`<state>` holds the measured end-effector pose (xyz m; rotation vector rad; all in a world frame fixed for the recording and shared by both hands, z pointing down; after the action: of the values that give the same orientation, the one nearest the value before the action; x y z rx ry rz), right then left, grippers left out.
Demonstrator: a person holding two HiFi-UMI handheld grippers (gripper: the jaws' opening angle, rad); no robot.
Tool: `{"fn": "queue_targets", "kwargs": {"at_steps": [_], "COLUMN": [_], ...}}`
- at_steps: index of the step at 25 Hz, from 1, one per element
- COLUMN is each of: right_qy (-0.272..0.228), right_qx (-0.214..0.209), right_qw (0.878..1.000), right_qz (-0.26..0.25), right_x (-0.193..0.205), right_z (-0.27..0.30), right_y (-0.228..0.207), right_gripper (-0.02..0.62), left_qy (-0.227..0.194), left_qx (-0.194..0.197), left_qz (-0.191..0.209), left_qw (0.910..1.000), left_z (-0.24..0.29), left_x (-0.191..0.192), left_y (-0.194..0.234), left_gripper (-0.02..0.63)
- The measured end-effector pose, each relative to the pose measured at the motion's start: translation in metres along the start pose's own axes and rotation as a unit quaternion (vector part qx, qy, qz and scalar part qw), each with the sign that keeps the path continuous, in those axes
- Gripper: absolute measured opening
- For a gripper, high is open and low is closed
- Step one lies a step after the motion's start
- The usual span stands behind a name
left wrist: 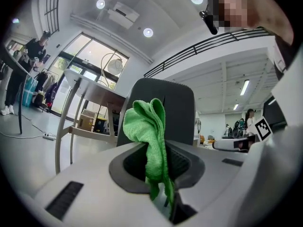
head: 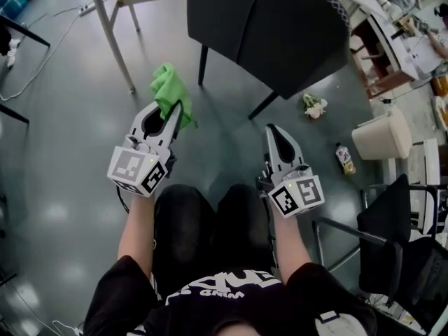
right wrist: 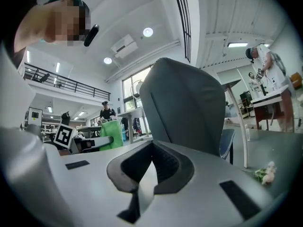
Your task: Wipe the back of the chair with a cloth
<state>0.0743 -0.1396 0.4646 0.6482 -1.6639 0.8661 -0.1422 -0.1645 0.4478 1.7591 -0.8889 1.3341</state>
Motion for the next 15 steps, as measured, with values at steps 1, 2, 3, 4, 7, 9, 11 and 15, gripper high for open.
{"fn": "queue_targets", "kwargs": {"at_steps": [1,2,3,4,7,9,11,15], "right_qy": [-0.002,-0.004,-0.007,-0.009,-0.012,-0.014,-0.014,-0.009], "right_qx": [-0.001,-0.002,-0.003,-0.003,-0.001,-0.001,-0.002,-0.003], "right_qw": [1.000,1.000,1.000,1.000,1.000,1.000,1.000,1.000], "right_qz": [0.000,0.000,0.000,0.001,0.003,0.003,0.003,0.001], "right_x": [0.002,0.004,0.006,0.007,0.011,0.012,0.014,0.020], "right_z": [-0.002,-0.003,-0.005,-0.006,-0.011,-0.012,-0.011,-0.010], "right_y": [-0.001,-0.002,-0.003,-0.004,-0.007,-0.007,-0.007,-0.006], "right_gripper": [-0.003,-0.003,-0.003,-0.003,-0.003,-0.003,-0.003,-0.003], "left_qy": [0.001,0.002,0.002,0.001,-0.002,-0.007,-0.014,-0.010], "left_qx": [-0.001,-0.003,-0.005,-0.006,-0.007,-0.008,-0.011,-0.020], "left_qz": [0.003,0.005,0.008,0.011,0.023,0.030,0.042,0.078], "left_qw": [1.0000,1.0000,1.0000,0.9999,0.9997,0.9995,0.9989,0.9967], "left_z": [-0.001,-0.002,-0.002,-0.001,0.007,0.017,0.030,0.065], "left_x": [0.004,0.007,0.008,0.009,0.005,-0.001,-0.005,-0.005], "left_y": [0.000,0.001,0.003,0.005,0.017,0.031,0.049,0.090], "left_gripper": [0.063,0.063,0.063,0.063,0.063,0.063,0.063,0.064]}}
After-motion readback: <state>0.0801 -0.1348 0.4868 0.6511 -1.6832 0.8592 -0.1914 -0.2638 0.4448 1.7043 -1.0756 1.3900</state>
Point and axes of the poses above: the fingertips, and each gripper's own axes: z forward along the fingers, y to its left, x out of its underside, the point moved 1 cm from there along -z, backward along the fingers, and after that the axes turned 7 degrees about -y, right-handed, at the moved point
